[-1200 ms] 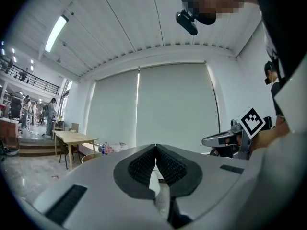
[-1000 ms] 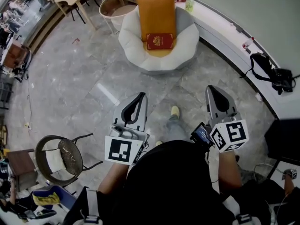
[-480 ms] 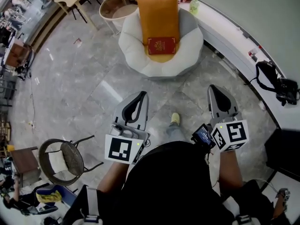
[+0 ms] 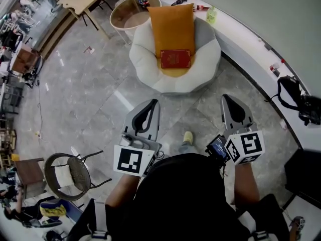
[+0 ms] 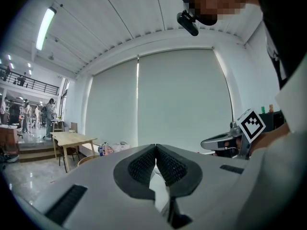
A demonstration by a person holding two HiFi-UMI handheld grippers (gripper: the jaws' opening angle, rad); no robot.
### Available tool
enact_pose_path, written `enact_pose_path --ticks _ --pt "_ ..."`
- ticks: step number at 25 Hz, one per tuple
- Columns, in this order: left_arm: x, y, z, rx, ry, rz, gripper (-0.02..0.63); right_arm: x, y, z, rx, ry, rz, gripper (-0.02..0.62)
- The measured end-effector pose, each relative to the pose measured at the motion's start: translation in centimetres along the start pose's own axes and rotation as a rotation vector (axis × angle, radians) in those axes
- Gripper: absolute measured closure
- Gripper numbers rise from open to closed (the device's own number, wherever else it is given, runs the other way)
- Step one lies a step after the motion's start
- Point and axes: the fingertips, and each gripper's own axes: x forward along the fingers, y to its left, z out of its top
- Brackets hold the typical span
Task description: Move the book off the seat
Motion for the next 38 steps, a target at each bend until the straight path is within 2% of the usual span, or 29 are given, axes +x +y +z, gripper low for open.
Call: enact_pose_path --ticks 12,22,38 --pt "2.5 0.0 1.0 0.035 -0.006 0.017 0.592 1.5 -2.6 1.1 0.016 -0.038 0.015 0.583" --pt "1.8 0.1 1.7 0.055 -0.026 0.043 0.592 1.0 -2.5 1.5 -0.004 -0.052 0.022 0.583" --pt "3.6 -0.1 2.7 0.059 -0.066 0.022 0.592 1.9 -3.5 2.9 -0.02 -0.083 0.015 0.583"
